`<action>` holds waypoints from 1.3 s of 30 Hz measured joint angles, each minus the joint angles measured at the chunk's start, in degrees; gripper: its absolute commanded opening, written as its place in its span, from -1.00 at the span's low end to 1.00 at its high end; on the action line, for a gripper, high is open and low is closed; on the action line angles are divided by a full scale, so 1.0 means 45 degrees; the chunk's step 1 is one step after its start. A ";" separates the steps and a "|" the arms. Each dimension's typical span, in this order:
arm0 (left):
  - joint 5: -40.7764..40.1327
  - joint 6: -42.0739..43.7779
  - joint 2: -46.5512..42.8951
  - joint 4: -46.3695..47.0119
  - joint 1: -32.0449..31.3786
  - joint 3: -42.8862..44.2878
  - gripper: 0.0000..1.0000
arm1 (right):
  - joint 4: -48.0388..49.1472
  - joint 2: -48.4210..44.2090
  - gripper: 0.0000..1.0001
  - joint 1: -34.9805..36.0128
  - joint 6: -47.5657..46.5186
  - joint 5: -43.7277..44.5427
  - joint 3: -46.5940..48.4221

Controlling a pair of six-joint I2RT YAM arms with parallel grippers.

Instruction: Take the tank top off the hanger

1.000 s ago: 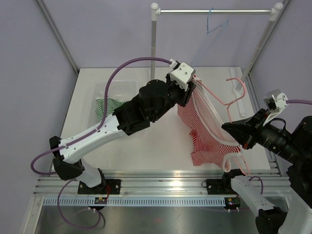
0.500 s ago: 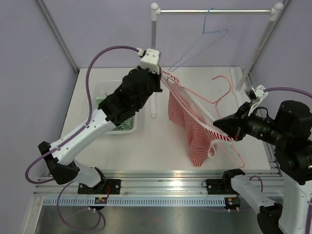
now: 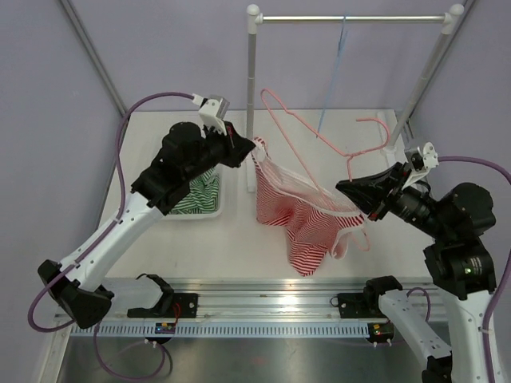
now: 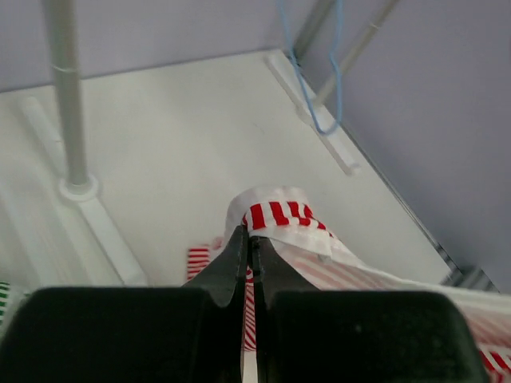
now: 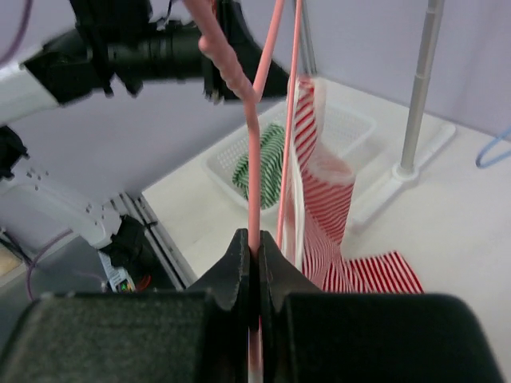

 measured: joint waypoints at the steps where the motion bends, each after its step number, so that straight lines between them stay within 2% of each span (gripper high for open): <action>1: 0.0806 -0.0015 -0.0423 0.0359 0.0010 -0.0685 -1.00 | 0.1180 -0.0165 -1.00 0.0005 0.0578 -0.0015 -0.0646; 6: 0.4041 0.0053 -0.1724 0.2467 -0.0573 -0.2861 -1.00 | 0.8179 0.0588 -1.00 0.0015 0.3517 0.0160 -0.3094; 9: 0.5401 0.0223 -0.1894 0.3497 -0.1224 -0.3672 -1.00 | 1.2128 0.1433 -1.00 0.0019 0.4920 0.1107 -0.4095; 10: 0.5503 0.0306 -0.1889 0.3687 -0.1462 -0.3910 -1.00 | 1.3211 0.1685 -1.00 0.0024 0.5246 0.1559 -0.4337; 12: 0.5362 0.0403 -0.1860 0.3672 -0.1870 -0.4289 -1.00 | 1.3692 0.2152 -1.00 0.0024 0.5362 0.2467 -0.4284; 14: 0.4852 0.0447 -0.1734 0.3313 -0.2103 -0.4444 -1.00 | 1.2046 0.2254 -1.00 0.0029 0.4954 0.3429 -0.3463; 19: 0.2346 0.0437 -0.1214 0.2535 -0.2361 -0.4488 -1.00 | 0.6547 0.1943 -1.00 0.0029 0.2686 0.6329 0.0175; 22: 0.1069 0.0442 -0.0869 0.2200 -0.2637 -0.4556 -1.00 | 0.3774 0.1574 -1.00 0.0029 0.1549 0.7485 0.1413; 23: 0.0636 0.0447 -0.0699 0.2089 -0.2759 -0.4556 -0.94 | 0.2866 0.1574 -1.00 0.0029 0.1195 0.7742 0.1860; 25: -0.0141 0.0515 -0.0369 0.1753 -0.3002 -0.4546 -0.68 | 0.1501 0.1807 -1.00 0.0029 0.0631 0.7888 0.2492; 26: -0.0481 0.0578 -0.0214 0.1554 -0.3133 -0.4546 -0.18 | 0.0981 0.1982 -1.00 0.0024 0.0457 0.7883 0.2701; 27: -0.0767 0.0646 -0.0073 0.1350 -0.3254 -0.4546 0.22 | 0.0418 0.2268 -1.00 0.0029 0.0287 0.7839 0.2953; 28: -0.1030 0.0699 0.0010 0.1137 -0.3356 -0.4546 0.42 | -0.0058 0.2633 -1.00 0.0024 0.0155 0.7708 0.3201; 30: -0.1501 0.0641 0.0039 0.0772 -0.3560 -0.4546 0.63 | -0.0874 0.3551 -1.00 0.0024 -0.0029 0.7344 0.3745; 31: -0.1739 0.0661 0.0019 0.0636 -0.3648 -0.4546 0.87 | -0.1185 0.4046 -1.00 0.0029 -0.0117 0.7140 0.4007; 33: -0.2186 0.0714 -0.0107 0.0301 -0.3823 -0.4546 0.98 | -0.1681 0.5056 -1.00 0.0029 -0.0277 0.6727 0.4541; 39: -0.3619 0.0578 -0.0928 -0.1190 -0.4163 -0.4430 0.98 | -0.2132 0.8043 -1.00 0.0029 -0.0500 0.5974 0.6091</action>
